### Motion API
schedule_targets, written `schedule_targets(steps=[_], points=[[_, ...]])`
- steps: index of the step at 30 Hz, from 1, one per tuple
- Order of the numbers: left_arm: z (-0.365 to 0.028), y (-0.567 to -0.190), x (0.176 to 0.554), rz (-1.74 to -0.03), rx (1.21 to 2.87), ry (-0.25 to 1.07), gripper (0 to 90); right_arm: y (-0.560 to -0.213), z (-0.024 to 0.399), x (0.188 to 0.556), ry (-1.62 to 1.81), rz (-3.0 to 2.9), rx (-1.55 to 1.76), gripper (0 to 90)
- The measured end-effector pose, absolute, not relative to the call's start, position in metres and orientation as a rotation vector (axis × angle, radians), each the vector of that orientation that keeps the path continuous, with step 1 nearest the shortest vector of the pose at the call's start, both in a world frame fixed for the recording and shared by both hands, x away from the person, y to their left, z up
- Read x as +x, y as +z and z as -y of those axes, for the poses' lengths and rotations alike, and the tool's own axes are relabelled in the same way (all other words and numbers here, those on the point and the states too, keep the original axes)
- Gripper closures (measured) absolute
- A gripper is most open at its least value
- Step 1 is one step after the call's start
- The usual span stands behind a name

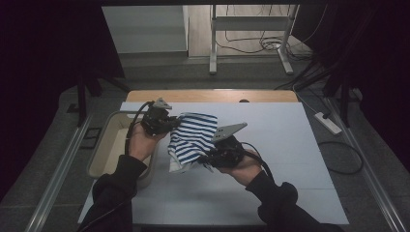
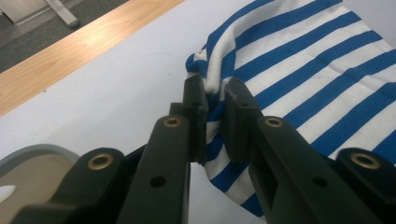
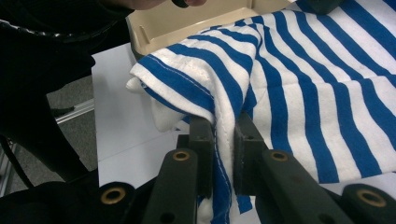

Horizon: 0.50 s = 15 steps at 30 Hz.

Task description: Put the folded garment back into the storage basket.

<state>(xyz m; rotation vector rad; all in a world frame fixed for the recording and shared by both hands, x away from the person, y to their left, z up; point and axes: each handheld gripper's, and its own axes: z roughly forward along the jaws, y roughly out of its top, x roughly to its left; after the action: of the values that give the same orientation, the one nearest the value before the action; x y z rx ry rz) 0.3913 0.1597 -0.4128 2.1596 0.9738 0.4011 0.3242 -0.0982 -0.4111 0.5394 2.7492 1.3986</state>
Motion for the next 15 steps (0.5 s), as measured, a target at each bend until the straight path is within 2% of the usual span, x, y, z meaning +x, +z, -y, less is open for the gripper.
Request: schedule_targets(steps=[15], points=[[-0.177, -0.408, 0.39, -0.993, 2.164, 0.428, 80.7, -0.411, 0.08, 0.327, 1.433, -2.75, 0.517, 80.7]])
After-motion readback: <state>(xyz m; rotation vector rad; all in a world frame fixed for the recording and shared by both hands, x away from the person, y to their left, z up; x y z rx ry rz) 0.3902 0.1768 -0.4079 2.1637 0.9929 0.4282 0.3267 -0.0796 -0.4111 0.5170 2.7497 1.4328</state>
